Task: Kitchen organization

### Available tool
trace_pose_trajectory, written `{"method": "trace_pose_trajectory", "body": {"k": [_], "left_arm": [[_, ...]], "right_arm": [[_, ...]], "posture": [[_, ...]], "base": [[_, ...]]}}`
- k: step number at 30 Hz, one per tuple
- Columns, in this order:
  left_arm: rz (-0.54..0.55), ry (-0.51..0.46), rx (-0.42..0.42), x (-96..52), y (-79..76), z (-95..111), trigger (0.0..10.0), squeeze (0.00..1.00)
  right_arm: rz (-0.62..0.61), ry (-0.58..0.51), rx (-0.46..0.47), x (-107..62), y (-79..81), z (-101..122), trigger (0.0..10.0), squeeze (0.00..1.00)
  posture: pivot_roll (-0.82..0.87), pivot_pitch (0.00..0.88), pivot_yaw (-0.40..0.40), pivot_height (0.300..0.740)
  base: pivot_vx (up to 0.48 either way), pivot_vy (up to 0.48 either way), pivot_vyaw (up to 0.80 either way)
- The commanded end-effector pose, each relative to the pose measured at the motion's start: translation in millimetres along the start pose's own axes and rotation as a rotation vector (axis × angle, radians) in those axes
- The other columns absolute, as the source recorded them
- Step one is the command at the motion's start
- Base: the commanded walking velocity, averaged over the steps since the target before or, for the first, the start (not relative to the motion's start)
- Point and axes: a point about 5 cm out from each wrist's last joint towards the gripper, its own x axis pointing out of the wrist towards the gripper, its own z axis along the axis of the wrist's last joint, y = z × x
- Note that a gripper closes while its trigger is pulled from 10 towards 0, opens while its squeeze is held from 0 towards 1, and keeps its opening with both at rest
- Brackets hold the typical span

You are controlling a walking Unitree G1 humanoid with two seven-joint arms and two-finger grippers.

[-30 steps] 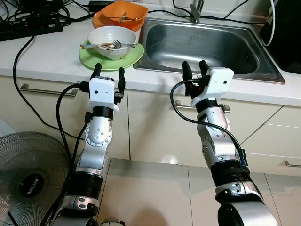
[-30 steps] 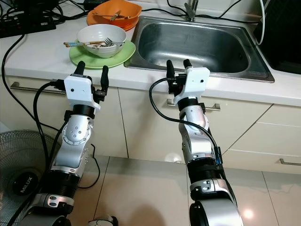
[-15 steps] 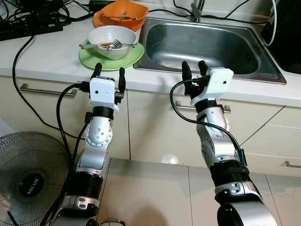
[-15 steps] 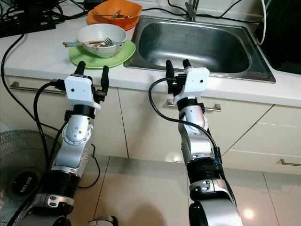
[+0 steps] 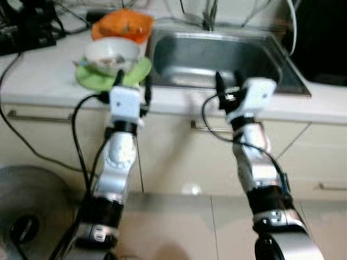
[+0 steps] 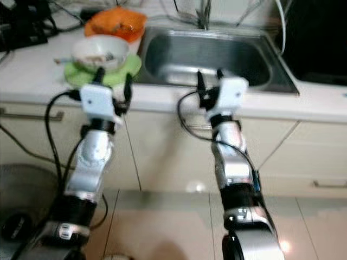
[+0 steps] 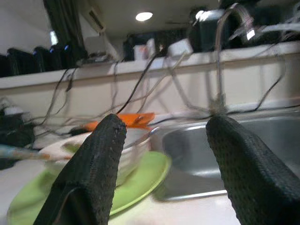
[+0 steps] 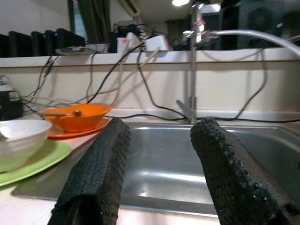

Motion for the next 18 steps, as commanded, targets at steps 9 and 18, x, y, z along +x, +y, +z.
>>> {"method": "trace_pose_trajectory", "body": {"k": [9, 18], "left_arm": [[0.009, 0.007, 0.000, -0.5, 2.5, -0.3, 10.0, 0.00], [0.009, 0.004, -0.001, -0.8, 2.4, 0.1, 10.0, 0.00]], "right_arm": [[0.017, -0.013, 0.010, 1.1, 4.6, 2.2, 10.0, 0.00], [0.016, -0.015, 0.012, 0.7, 4.4, 2.5, 10.0, 0.00]], "posture": [[0.14, 0.098, -0.047, 0.740], [0.14, 0.100, -0.047, 0.740]], "base": [[0.480, 0.000, 0.00], [0.480, 0.000, 0.00]]}}
